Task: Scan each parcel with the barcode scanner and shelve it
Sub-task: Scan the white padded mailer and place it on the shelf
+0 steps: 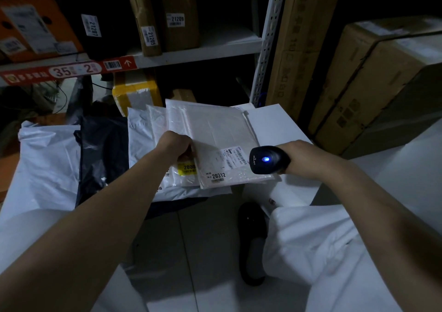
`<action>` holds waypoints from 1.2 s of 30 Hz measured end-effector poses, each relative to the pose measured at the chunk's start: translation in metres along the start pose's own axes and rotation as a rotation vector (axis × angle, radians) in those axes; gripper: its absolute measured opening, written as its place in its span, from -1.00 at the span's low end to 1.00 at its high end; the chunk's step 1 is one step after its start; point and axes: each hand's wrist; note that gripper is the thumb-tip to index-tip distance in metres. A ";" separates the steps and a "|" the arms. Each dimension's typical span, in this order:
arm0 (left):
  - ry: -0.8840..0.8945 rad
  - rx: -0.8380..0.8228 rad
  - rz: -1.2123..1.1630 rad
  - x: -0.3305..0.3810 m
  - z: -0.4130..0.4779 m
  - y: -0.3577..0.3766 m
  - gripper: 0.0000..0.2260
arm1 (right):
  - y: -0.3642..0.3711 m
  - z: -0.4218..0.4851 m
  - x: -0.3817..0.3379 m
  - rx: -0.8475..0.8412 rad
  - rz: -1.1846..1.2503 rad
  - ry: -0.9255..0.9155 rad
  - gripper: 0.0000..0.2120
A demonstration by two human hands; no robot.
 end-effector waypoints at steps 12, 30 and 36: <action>0.208 0.081 0.177 0.000 0.003 0.023 -0.77 | 0.002 0.011 -0.006 0.053 0.080 0.064 -0.63; 0.165 -0.268 -0.451 -0.021 0.003 -0.037 -0.79 | -0.024 0.071 -0.072 0.255 0.202 0.230 -0.86; 0.184 -0.105 -0.553 -0.033 0.010 -0.126 -0.75 | -0.027 0.105 -0.129 0.327 0.433 0.159 -0.84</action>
Point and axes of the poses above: each hand's wrist, its own z-axis towards the middle knuckle, its own y-axis out of the palm, x = y × z, and after that the axes turned 7 degrees about -y, right-handed
